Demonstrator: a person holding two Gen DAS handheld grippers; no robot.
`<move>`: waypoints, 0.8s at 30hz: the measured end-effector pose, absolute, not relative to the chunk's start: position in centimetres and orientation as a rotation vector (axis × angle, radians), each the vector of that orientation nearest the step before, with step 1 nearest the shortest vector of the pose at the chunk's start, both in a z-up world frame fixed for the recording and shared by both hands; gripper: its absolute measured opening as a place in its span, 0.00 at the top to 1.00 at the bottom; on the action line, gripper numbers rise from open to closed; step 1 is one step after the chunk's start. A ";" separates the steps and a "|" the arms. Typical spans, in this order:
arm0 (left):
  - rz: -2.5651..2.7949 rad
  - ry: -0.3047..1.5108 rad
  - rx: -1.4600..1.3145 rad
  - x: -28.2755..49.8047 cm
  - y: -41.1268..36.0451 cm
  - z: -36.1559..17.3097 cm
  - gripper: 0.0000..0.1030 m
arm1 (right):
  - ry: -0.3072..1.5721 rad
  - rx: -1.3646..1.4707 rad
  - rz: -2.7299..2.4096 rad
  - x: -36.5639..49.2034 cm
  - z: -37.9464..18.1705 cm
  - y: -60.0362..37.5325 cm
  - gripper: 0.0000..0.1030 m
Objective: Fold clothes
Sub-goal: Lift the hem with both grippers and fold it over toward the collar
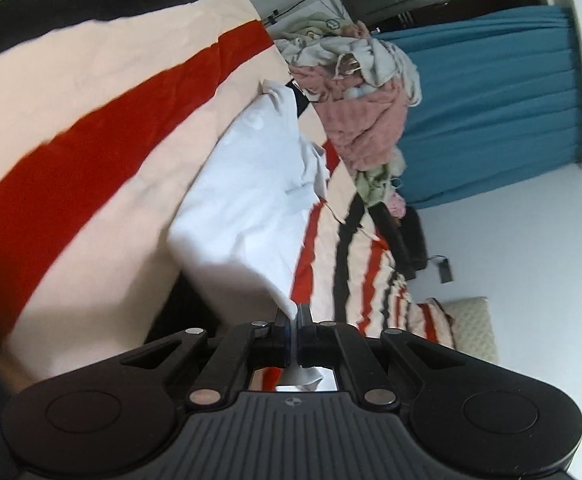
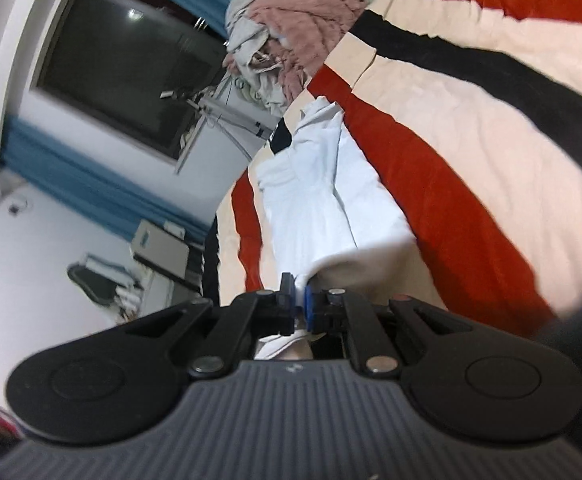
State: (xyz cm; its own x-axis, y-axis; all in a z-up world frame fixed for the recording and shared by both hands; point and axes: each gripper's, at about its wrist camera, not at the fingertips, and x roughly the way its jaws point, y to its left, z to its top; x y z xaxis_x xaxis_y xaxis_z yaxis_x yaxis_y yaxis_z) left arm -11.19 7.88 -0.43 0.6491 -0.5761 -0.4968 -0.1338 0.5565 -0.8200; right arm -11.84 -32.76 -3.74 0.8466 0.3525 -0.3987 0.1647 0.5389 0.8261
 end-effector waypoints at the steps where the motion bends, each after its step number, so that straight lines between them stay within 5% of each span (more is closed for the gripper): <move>1: -0.290 0.848 -0.960 -9.6 7.7 -0.5 0.97 | 0.569 1.015 0.109 -10.3 -4.0 -32.8 0.92; 11: -0.251 0.761 -0.728 7.5 4.2 -1.2 0.97 | 0.515 1.053 0.015 5.3 -6.5 -33.6 0.92; 24: -0.234 0.743 -0.508 19.5 1.8 -10.0 0.96 | 0.520 0.853 0.022 16.5 -12.9 -34.1 0.92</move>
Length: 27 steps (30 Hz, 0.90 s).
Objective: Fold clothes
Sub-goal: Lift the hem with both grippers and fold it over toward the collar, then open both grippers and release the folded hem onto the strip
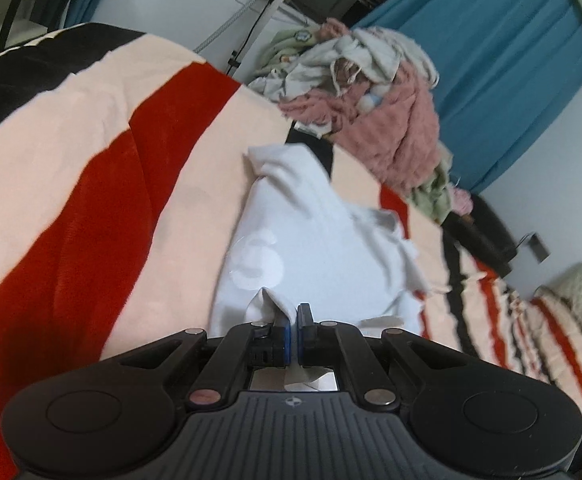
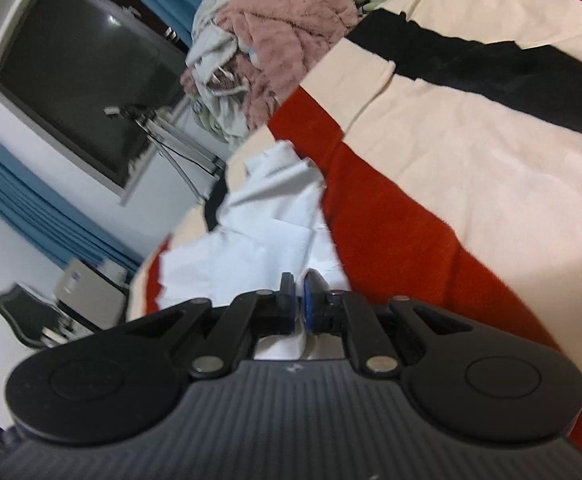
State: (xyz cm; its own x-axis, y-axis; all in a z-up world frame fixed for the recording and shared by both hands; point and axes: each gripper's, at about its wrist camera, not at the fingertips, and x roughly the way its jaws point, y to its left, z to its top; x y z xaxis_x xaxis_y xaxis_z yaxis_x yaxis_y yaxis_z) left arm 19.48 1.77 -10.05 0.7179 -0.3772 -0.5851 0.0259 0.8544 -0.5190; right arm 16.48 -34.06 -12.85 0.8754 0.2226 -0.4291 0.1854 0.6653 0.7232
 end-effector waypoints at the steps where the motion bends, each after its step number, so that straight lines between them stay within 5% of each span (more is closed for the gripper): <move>1: -0.232 0.750 -0.493 19.7 1.7 -10.4 0.97 | 0.525 0.834 0.023 16.8 -13.0 -34.0 0.92; 3: -0.238 0.762 -0.465 19.9 1.6 -10.7 0.92 | 0.536 0.797 0.024 17.4 -13.3 -33.8 0.90; 5: -0.253 0.782 -0.418 19.9 1.4 -10.4 0.66 | 0.546 0.761 0.028 17.9 -13.6 -33.6 0.89; 6: -0.259 0.786 -0.394 19.8 1.2 -10.3 0.42 | 0.549 0.749 0.041 17.8 -13.2 -33.5 0.86; 7: -0.261 0.768 -0.368 19.4 1.1 -10.0 0.26 | 0.550 0.732 0.054 17.6 -12.7 -33.3 0.72; 8: -0.263 0.749 -0.350 18.7 1.0 -9.6 0.20 | 0.539 0.706 0.074 17.1 -12.1 -33.0 0.43; 10: -0.265 0.712 -0.313 17.5 0.8 -8.8 0.17 | 0.508 0.634 0.094 15.9 -10.8 -32.2 0.11; 16: -0.261 0.591 -0.208 12.7 -0.2 -5.4 0.05 | 0.417 0.445 0.112 10.8 -7.3 -29.9 0.14; 27: -0.276 0.464 -0.099 3.0 -1.7 -1.1 0.02 | 0.332 0.294 0.074 3.1 -4.3 -27.5 0.14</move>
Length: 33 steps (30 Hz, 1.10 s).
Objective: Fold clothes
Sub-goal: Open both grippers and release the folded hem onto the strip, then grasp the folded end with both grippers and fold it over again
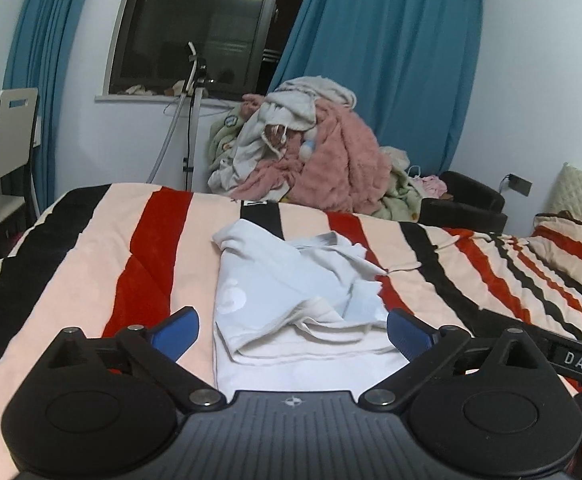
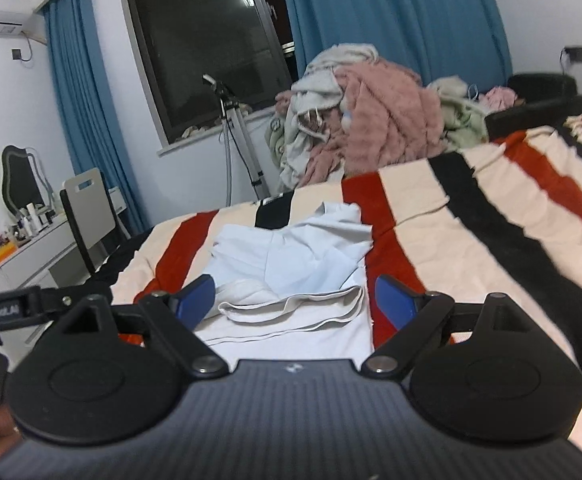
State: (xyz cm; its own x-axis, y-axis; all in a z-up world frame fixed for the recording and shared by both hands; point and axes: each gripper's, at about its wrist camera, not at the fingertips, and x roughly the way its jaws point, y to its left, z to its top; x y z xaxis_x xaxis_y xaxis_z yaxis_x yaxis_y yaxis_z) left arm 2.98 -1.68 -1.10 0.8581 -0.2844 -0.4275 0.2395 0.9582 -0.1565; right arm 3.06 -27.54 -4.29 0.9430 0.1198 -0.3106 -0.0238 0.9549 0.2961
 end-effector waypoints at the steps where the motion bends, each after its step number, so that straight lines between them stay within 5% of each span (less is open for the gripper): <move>1: -0.279 0.461 -0.099 2.2 -1.7 -1.0 0.02 | 0.319 0.280 0.075 2.3 -4.1 -27.4 0.14; 3: -0.287 0.473 -0.118 1.1 -1.4 -1.2 0.02 | 0.296 0.246 0.087 0.9 -3.8 -27.0 0.14; 4: -0.290 0.479 -0.127 0.6 -1.3 -1.3 0.02 | 0.286 0.221 0.092 0.3 -3.7 -26.7 0.31; 5: -0.294 0.485 -0.136 0.0 -1.2 -1.4 0.02 | 0.285 0.189 0.072 -0.2 -3.6 -26.3 0.61; 7: -0.302 0.497 -0.154 -1.1 -1.0 -1.6 0.02 | 0.282 0.153 0.047 -1.1 -3.5 -25.8 0.77; 10: -0.314 0.515 -0.182 -2.8 -0.6 -1.9 0.02 | 0.287 0.188 0.060 -1.7 -3.6 -26.0 0.68; 11: -0.318 0.525 -0.195 -3.2 -0.5 -2.1 0.02 | 0.292 0.202 0.059 -1.7 -3.6 -26.2 0.37; 13: -0.331 0.580 -0.259 -3.0 0.0 -2.9 0.02 | 0.292 0.212 0.026 -1.8 -3.7 -26.3 0.00; 22: -0.355 0.914 -0.756 1.1 3.4 -10.9 0.05 | 0.365 0.295 -0.011 -0.4 -5.3 -27.1 0.00; 27: -0.264 0.948 -1.035 2.8 4.7 -15.2 0.15 | 0.497 0.622 0.076 0.6 -7.9 -29.0 0.00; 29: -0.242 0.917 -1.087 3.4 4.8 -15.8 0.28 | 0.582 0.872 0.169 1.6 -10.4 -29.7 0.01; 31: -0.201 0.907 -1.068 3.7 4.8 -15.9 0.70 | 0.677 1.093 0.235 2.5 -13.4 -29.9 0.01; 33: -0.172 0.901 -1.078 3.9 4.8 -16.3 0.88 | 0.703 1.182 0.229 2.7 -14.9 -30.0 0.02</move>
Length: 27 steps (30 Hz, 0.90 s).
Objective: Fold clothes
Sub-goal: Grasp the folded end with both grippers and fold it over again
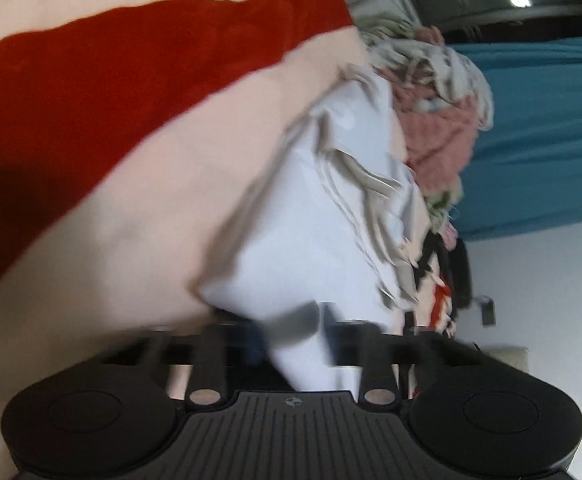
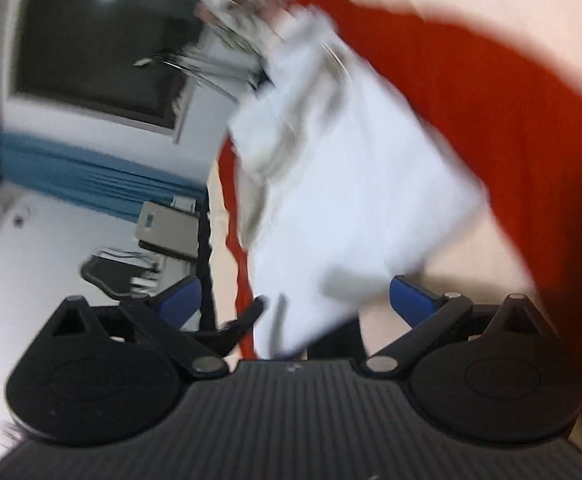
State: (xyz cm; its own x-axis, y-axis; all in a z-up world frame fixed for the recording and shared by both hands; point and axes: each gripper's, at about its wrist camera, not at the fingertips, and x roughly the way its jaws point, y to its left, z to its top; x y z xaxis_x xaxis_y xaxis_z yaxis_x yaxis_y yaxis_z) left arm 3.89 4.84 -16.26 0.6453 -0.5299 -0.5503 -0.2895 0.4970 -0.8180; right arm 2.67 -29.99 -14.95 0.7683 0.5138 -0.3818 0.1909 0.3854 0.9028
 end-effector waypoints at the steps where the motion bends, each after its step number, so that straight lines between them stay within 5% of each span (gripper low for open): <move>1: -0.175 0.891 -1.097 3.9 5.0 -16.5 0.91 | 0.691 1.194 0.207 2.6 -15.2 -30.2 0.10; 2: -0.179 0.881 -1.115 3.8 5.2 -16.7 0.91 | 0.679 1.206 0.186 2.5 -15.4 -30.4 0.25; 6: -0.208 0.835 -1.172 3.4 5.6 -16.5 0.93 | 0.630 1.252 0.100 2.1 -16.4 -31.3 0.49; 8: -0.231 0.800 -1.170 3.1 5.7 -15.8 0.94 | 0.606 1.274 0.056 1.9 -16.9 -31.7 0.84; 9: -0.239 0.786 -1.164 3.0 5.8 -15.4 0.94 | 0.593 1.285 0.035 1.7 -17.1 -31.9 0.88; 27: -0.297 0.579 -0.857 -11.3 5.7 -6.0 0.97 | 0.399 0.899 0.144 -10.0 -8.9 -30.6 0.92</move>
State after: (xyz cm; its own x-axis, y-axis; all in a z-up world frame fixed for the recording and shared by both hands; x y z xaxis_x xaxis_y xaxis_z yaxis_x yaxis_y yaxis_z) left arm -11.35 5.75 -5.98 0.8079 -0.4678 -0.3584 0.0174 0.6268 -0.7790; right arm -9.96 -30.65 -8.90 0.9172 0.2868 -0.2766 0.0431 0.6187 0.7845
